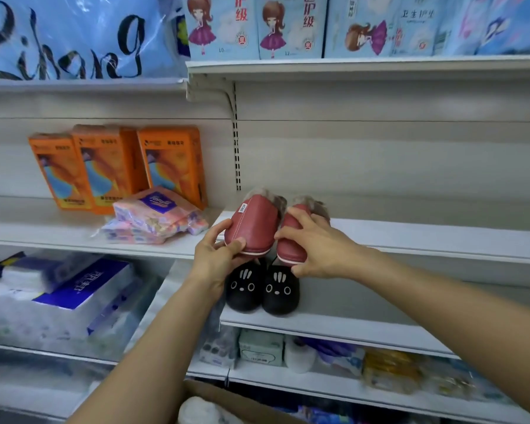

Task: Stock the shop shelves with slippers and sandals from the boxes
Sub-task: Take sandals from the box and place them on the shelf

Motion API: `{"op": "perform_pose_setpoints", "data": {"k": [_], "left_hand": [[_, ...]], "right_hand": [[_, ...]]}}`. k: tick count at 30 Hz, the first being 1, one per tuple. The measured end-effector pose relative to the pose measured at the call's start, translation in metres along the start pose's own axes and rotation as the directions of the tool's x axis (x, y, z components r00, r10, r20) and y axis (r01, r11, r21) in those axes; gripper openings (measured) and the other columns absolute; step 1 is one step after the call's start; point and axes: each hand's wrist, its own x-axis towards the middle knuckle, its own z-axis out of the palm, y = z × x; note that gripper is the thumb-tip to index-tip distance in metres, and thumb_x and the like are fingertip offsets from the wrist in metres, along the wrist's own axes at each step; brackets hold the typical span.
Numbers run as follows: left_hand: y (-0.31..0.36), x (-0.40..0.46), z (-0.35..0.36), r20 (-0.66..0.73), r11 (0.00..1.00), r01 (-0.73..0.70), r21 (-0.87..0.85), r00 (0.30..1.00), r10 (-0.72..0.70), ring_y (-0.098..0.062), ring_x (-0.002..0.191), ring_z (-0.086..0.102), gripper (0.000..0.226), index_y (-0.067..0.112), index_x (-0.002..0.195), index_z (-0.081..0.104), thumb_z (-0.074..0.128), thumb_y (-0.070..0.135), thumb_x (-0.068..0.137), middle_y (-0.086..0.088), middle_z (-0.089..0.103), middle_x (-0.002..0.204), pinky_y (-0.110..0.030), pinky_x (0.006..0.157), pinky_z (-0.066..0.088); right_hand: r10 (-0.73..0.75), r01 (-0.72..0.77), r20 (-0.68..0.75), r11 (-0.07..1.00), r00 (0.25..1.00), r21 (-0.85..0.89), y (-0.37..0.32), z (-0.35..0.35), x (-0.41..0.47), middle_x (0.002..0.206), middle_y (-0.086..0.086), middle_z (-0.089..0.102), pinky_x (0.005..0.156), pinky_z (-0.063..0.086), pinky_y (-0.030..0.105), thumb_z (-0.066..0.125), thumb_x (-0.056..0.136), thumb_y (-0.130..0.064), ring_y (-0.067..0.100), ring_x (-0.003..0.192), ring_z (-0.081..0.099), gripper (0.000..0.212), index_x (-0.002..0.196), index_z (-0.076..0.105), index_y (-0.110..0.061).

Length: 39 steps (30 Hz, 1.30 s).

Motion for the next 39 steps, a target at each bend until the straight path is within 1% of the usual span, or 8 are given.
{"op": "perform_pose_setpoints", "data": {"k": [5, 10, 15, 19, 29, 31, 34, 39], "left_hand": [[0.001, 0.019, -0.002, -0.086, 0.997, -0.041, 0.061, 0.995, 0.046, -0.019, 0.077, 0.063, 0.029, 0.01, 0.115, 0.059, 0.055, -0.006, 0.091, -0.013, 0.057, 0.102, -0.023, 0.059, 0.059], [-0.005, 0.047, -0.003, -0.186, 0.977, -0.085, 0.193, 0.975, 0.121, -0.025, 0.089, 0.067, 0.021, 0.019, 0.106, 0.062, 0.06, 0.005, 0.091, 0.008, 0.06, 0.091, -0.039, 0.087, 0.056], [-0.01, 0.069, 0.0, -0.195, 0.926, -0.097, 0.366, 0.965, 0.178, -0.025, 0.097, 0.063, 0.031, 0.021, 0.119, 0.06, 0.064, 0.017, 0.088, -0.005, 0.059, 0.115, -0.044, 0.093, 0.052], [-0.007, 0.081, -0.001, -0.055, 0.691, -0.17, 0.703, 0.955, 0.291, -0.023, 0.104, 0.055, 0.053, 0.017, 0.134, 0.048, 0.069, 0.024, 0.085, -0.009, 0.048, 0.129, -0.036, 0.098, 0.046], [0.0, 0.102, -0.006, 0.047, 0.19, -0.099, 0.977, 0.963, 0.264, -0.032, 0.12, 0.044, 0.06, 0.024, 0.132, 0.046, 0.063, 0.052, 0.082, -0.01, 0.049, 0.128, -0.048, 0.099, 0.041], [0.005, 0.097, -0.004, 0.064, 0.147, -0.108, 0.983, 0.959, 0.277, -0.033, 0.121, 0.041, 0.06, 0.022, 0.133, 0.045, 0.06, 0.054, 0.083, -0.011, 0.049, 0.129, -0.048, 0.1, 0.038], [0.014, 0.078, 0.007, 0.122, 0.19, -0.198, 0.961, 0.928, 0.353, -0.031, 0.119, 0.043, 0.057, 0.021, 0.133, 0.047, 0.059, 0.05, 0.085, -0.01, 0.05, 0.126, -0.049, 0.099, 0.04], [0.018, 0.018, 0.033, 0.304, 0.063, -0.419, 0.906, 0.745, 0.594, -0.031, 0.11, 0.051, 0.044, 0.019, 0.125, 0.053, 0.06, 0.04, 0.087, -0.008, 0.057, 0.118, -0.047, 0.087, 0.045]], "right_hand": [[0.005, -0.003, -0.025, 0.994, 1.0, 0.106, 0.016, 0.003, 0.039, 0.158, 0.0, 0.008, 0.111, 0.031, 0.042, 0.068, 0.073, -0.028, 0.036, 0.137, 0.025, 0.065, 0.132, 0.045, -0.042], [-0.001, 0.003, -0.017, 0.989, 1.0, 0.151, 0.025, 0.006, 0.071, 0.159, 0.004, 0.009, 0.116, 0.023, 0.042, 0.07, 0.072, -0.023, 0.034, 0.142, 0.021, 0.064, 0.13, 0.048, -0.038], [0.011, -0.005, -0.023, 0.977, 1.0, 0.214, 0.031, 0.009, 0.098, 0.159, 0.007, 0.011, 0.117, 0.021, 0.039, 0.066, 0.075, -0.012, 0.03, 0.144, 0.02, 0.058, 0.127, 0.052, -0.033], [0.044, -0.035, -0.035, 0.973, 0.998, 0.227, 0.033, 0.01, 0.109, 0.158, 0.01, 0.015, 0.116, 0.023, 0.038, 0.064, 0.077, -0.007, 0.032, 0.143, 0.023, 0.055, 0.127, 0.054, -0.028], [0.125, -0.124, 0.009, 0.967, 0.992, 0.222, 0.03, 0.013, 0.096, 0.158, 0.006, 0.012, 0.116, 0.023, 0.04, 0.058, 0.082, -0.006, 0.035, 0.14, 0.02, 0.057, 0.134, 0.049, -0.029], [0.154, -0.142, -0.036, 0.965, 0.987, 0.222, 0.028, 0.007, 0.085, 0.156, 0.007, 0.018, 0.111, 0.032, 0.04, 0.057, 0.083, -0.009, 0.034, 0.137, 0.029, 0.053, 0.133, 0.049, -0.026], [0.207, -0.175, -0.187, 0.969, 0.96, 0.176, 0.027, -0.003, 0.057, 0.149, -0.001, 0.033, 0.097, 0.044, 0.04, 0.055, 0.086, -0.018, 0.027, 0.128, 0.042, 0.05, 0.135, 0.047, -0.027], [0.229, -0.184, -0.42, 0.972, 0.878, 0.144, 0.037, -0.017, -0.021, 0.137, -0.004, 0.047, 0.095, 0.037, 0.036, 0.054, 0.09, -0.028, 0.02, 0.125, 0.044, 0.046, 0.136, 0.046, -0.028]]}}
